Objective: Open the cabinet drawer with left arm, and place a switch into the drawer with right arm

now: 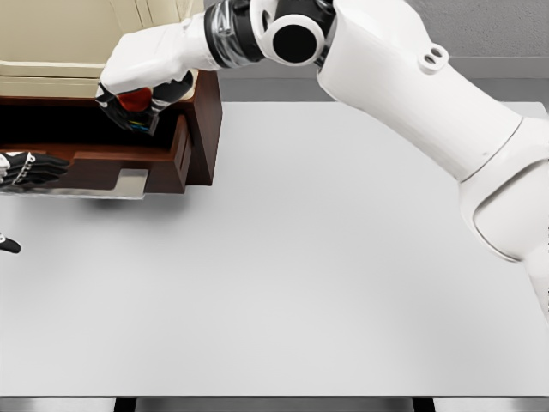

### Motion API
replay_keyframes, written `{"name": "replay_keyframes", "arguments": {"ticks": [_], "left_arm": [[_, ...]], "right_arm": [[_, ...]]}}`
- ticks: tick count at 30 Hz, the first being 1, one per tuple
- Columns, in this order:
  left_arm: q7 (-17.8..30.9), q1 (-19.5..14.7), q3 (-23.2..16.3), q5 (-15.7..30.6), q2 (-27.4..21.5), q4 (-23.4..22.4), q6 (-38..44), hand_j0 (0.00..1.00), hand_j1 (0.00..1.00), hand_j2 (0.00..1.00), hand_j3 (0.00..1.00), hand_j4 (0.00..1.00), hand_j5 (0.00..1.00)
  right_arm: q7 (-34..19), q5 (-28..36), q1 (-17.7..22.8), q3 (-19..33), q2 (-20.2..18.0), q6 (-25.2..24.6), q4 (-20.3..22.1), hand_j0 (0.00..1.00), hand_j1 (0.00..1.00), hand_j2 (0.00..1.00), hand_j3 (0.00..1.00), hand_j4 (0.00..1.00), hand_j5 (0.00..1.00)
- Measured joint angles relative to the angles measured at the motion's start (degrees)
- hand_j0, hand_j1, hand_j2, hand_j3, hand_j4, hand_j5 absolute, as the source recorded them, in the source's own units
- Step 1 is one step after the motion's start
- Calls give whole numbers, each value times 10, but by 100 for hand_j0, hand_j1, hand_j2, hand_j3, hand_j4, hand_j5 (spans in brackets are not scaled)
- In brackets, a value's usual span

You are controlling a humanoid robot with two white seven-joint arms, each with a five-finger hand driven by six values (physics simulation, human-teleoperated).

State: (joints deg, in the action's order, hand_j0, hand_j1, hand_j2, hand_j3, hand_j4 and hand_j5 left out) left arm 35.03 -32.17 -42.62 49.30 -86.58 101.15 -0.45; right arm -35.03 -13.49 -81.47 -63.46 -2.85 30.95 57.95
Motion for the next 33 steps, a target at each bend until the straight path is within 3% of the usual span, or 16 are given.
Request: {"name": "replay_keyframes", "arguments": {"ticks": [1,2,8,11,14,19,24,27,30,33], "left_arm": [[0,1,1,-2,0,0,0,100,100,100,100,100,100],[0,1,1,-3,0,0,0,100,100,100,100,100,100],[0,0,3,-6,1,0,-1,100,100,100,100,100,100],[0,0,3,-6,-1,-1,-1,100,100,100,100,100,100],[0,0,3,-5,-2,-1,-2,100,100,100,100,100,100],[0,-2,21,9,-2,0,-34,100,100,100,100,100,100],[0,3,32,28,-2,0,-105,100,100,100,100,100,100],[0,10,31,40,6,0,-232,100,100,100,100,100,100],[0,-11,32,42,38,0,-305,100,100,100,100,100,100],[0,-40,31,40,86,1,-331,100,100,100,100,100,100]], "right_arm": [[0,0,0,0,2,0,-3,66,66,66,66,66,66],[0,0,0,-1,5,-4,-6,100,100,100,100,100,100],[0,-2,1,-3,15,-31,2,100,100,100,100,100,100],[0,-1,4,-4,14,-11,17,100,100,100,100,100,100],[0,2,11,-9,-10,22,57,100,100,100,100,100,100],[0,57,70,-17,-131,38,159,100,100,100,100,100,100],[0,120,119,-16,-280,42,227,100,100,100,100,100,100],[0,138,184,-2,-371,40,241,100,100,100,100,100,100],[0,137,258,56,-442,43,243,100,100,100,100,100,100],[0,140,279,96,-485,43,224,100,100,100,100,100,100]]}}
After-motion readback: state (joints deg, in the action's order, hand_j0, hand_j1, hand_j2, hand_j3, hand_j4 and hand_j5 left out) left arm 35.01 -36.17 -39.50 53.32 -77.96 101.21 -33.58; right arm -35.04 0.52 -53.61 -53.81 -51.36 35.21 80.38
